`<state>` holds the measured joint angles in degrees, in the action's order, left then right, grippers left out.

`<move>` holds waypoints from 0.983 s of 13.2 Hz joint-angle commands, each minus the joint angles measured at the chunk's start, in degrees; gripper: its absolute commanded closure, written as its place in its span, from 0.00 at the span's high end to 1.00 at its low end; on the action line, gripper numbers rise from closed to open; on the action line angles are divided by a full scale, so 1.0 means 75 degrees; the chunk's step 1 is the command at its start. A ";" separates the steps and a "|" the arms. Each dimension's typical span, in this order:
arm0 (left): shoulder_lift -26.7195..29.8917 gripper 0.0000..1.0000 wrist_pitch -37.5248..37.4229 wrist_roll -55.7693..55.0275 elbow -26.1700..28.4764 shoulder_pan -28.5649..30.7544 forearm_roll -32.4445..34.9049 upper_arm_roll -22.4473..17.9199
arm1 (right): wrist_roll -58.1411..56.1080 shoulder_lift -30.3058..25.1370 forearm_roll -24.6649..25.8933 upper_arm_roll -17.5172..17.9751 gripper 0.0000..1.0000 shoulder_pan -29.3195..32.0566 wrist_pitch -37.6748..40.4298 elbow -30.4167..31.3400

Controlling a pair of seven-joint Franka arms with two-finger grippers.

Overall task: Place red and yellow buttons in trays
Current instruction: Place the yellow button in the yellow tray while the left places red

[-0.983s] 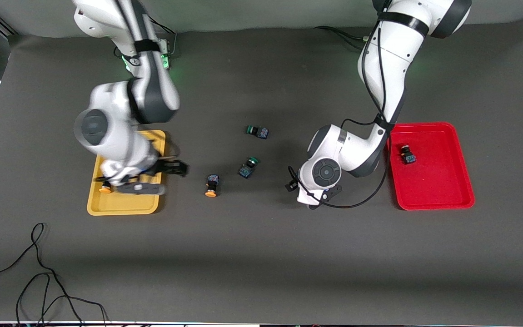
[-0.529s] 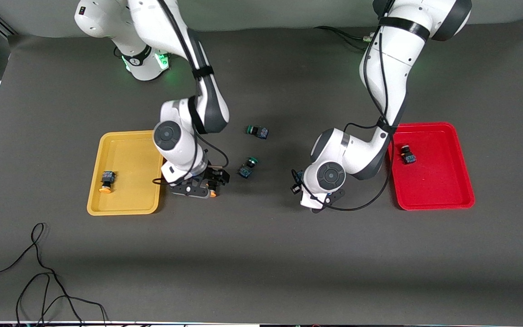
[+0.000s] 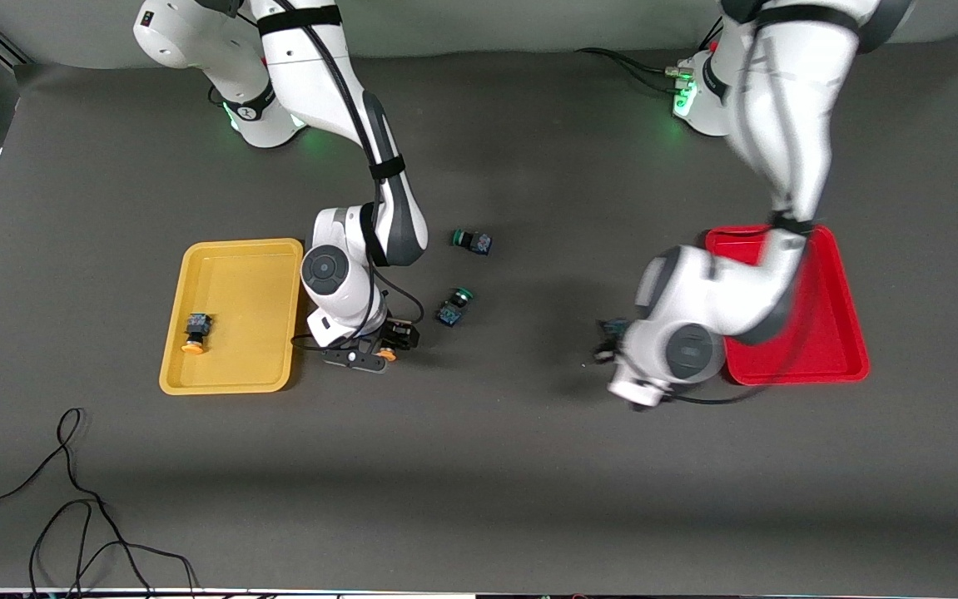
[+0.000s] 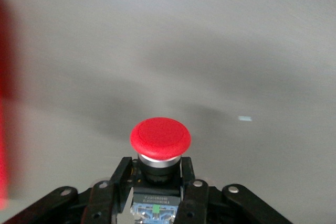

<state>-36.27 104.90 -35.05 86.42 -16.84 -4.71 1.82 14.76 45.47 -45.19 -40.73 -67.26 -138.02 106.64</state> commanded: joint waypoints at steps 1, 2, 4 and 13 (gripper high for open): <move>0.1269 0.00 -0.0183 0.1901 0.1456 0.1104 0.0369 0.0074 | -0.0058 -0.0004 -0.0185 0.0157 0.09 0.0086 -0.0137 -0.0122; 0.1529 0.00 -0.0101 0.2593 0.1891 0.1492 0.0532 0.0074 | -0.0162 -0.0120 -0.0185 0.0146 0.05 0.0097 -0.0090 -0.0133; 0.1637 0.00 -0.0007 0.3603 0.2269 0.2278 0.1024 0.0074 | -0.0129 -0.0600 -0.0080 0.0041 0.05 0.0097 0.0458 -0.0145; 0.1508 1.00 0.2080 0.4370 0.3712 0.3500 0.1694 0.0085 | -0.0827 -0.1818 0.2201 -0.2080 0.05 -0.0079 0.5124 -0.1705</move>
<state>-26.44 120.21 -2.06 113.28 9.30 7.11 1.68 12.96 35.14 -34.31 -55.50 -68.17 -101.70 92.33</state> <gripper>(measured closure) 0.524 0.573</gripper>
